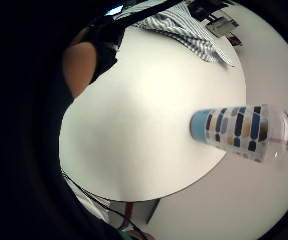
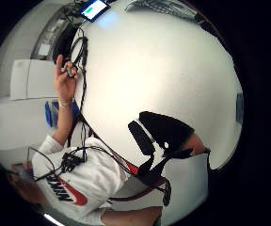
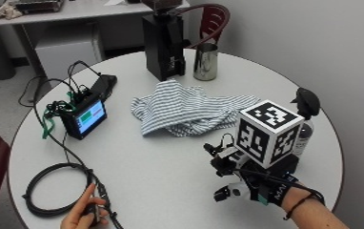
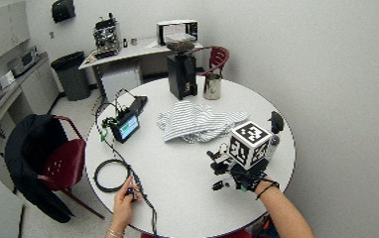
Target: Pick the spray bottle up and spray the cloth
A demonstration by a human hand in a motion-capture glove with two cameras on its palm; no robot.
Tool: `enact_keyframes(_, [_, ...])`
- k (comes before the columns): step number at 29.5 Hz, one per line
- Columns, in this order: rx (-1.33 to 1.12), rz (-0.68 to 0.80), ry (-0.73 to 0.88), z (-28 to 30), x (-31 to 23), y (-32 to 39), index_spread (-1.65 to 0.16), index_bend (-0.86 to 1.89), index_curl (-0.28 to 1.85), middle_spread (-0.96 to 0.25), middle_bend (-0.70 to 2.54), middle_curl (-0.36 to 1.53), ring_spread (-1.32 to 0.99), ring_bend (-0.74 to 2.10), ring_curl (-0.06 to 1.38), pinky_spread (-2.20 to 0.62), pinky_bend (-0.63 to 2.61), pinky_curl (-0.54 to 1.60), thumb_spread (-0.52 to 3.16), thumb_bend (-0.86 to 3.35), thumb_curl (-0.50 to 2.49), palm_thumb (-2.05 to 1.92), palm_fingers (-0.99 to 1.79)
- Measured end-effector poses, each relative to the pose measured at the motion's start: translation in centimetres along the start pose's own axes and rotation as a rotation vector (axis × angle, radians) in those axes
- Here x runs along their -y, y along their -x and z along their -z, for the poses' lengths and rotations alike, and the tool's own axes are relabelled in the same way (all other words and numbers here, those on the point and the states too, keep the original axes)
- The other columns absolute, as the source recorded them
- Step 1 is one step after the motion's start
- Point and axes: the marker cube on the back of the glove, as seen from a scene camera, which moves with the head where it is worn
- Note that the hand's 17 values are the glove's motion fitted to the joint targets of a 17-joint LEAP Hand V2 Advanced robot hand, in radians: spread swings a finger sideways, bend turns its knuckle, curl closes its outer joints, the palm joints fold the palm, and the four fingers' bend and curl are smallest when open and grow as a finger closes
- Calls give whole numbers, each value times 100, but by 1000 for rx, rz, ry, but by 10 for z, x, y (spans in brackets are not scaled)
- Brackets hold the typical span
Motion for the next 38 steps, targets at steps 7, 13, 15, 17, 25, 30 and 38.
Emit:
enact_keyframes(7, [13,-5,-11,1,-11,-3,-34,3,3,-2,38,17,2,44,17,14,56,22,71,21,12,43,43])
enact_keyframes(13, [51,-20,-57,7,-35,-8,-39,7,4,-3,41,22,3,46,21,16,58,26,87,18,15,46,40])
enact_keyframes(15, [84,-16,-93,9,-40,-8,-40,9,5,-3,41,23,3,46,22,17,59,27,90,16,16,46,39])
enact_keyframes(17, [132,-4,-138,10,-38,-4,-40,11,6,-3,40,24,3,46,22,17,58,27,93,15,17,47,40])
enact_keyframes(25, [328,-14,-306,14,-18,-7,-41,14,11,-3,37,27,3,45,24,17,56,29,100,10,20,49,43])
enact_keyframes(30, [448,-165,-416,17,-9,-47,-40,15,15,-3,35,28,2,45,25,17,53,29,102,7,21,51,48])
enact_keyframes(38, [902,-236,-474,-17,43,-87,-38,11,16,-3,30,29,1,49,28,15,54,31,100,2,24,55,55])
